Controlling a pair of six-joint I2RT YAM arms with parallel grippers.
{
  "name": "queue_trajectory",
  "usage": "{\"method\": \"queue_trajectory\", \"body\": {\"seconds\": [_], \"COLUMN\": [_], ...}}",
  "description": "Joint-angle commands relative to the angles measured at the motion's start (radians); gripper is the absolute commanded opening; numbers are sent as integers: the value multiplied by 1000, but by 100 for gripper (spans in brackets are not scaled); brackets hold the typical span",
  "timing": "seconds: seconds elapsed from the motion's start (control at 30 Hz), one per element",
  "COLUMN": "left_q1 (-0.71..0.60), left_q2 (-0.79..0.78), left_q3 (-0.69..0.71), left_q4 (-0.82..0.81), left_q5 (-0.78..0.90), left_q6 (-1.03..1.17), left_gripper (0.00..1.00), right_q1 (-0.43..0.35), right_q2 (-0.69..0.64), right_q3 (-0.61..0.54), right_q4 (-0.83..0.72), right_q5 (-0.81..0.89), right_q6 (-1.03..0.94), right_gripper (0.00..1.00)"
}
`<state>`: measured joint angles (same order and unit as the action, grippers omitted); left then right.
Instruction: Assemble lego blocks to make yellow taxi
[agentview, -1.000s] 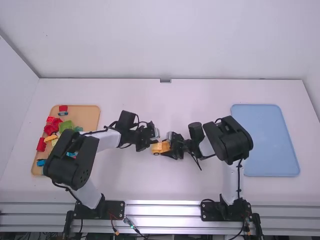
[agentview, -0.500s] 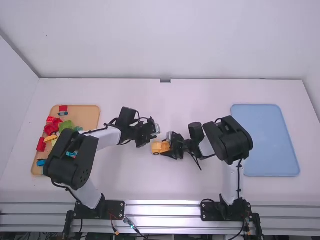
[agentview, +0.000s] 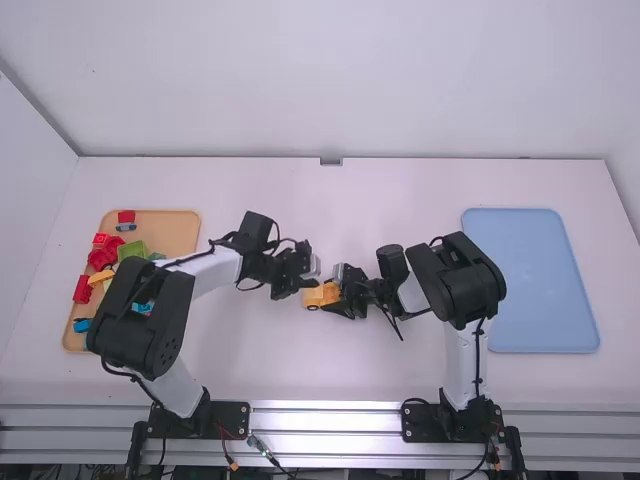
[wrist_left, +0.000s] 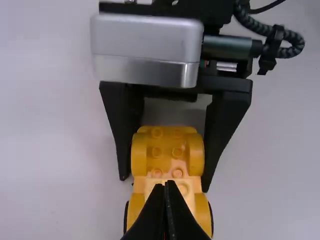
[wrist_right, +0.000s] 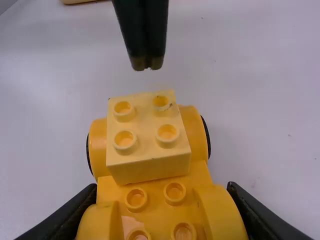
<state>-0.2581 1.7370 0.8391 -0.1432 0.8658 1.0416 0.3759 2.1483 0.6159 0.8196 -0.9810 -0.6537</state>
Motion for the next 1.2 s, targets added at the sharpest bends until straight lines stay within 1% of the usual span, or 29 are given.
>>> {"method": "queue_trajectory", "body": {"seconds": [0.0,0.1,0.27,0.33,0.5,0.67,0.8,0.93,1.03,1.17], "left_q1": [3,3,3,3,3,3,3,3,3,3], "left_q2": [-9,-9,-8,2,64,103,106,106,114,115], "left_q3": [-45,-93,-117,-121,-120,-120,-121,-137,-173,-250], "left_q4": [39,142,171,190,238,225,151,127,188,334], "left_q5": [69,56,51,13,25,28,31,-33,-89,-138], "left_q6": [2,-69,-74,-112,-137,-128,-61,-64,-111,-180], "left_gripper": [2,2,2,2,2,2,2,2,2,2], "right_q1": [5,5,5,5,5,5,5,5,5,5], "right_q2": [23,23,23,23,23,23,23,23,23,23], "right_q3": [-8,-8,-8,-8,-8,-8,-2,-2,2,-3], "right_q4": [-19,-19,-15,-17,-19,-16,-21,-14,-24,-13], "right_q5": [37,36,36,36,36,36,36,37,37,36], "right_q6": [29,29,29,29,29,29,29,29,29,29], "right_gripper": [49,49,49,49,49,49,49,49,49,49]}}
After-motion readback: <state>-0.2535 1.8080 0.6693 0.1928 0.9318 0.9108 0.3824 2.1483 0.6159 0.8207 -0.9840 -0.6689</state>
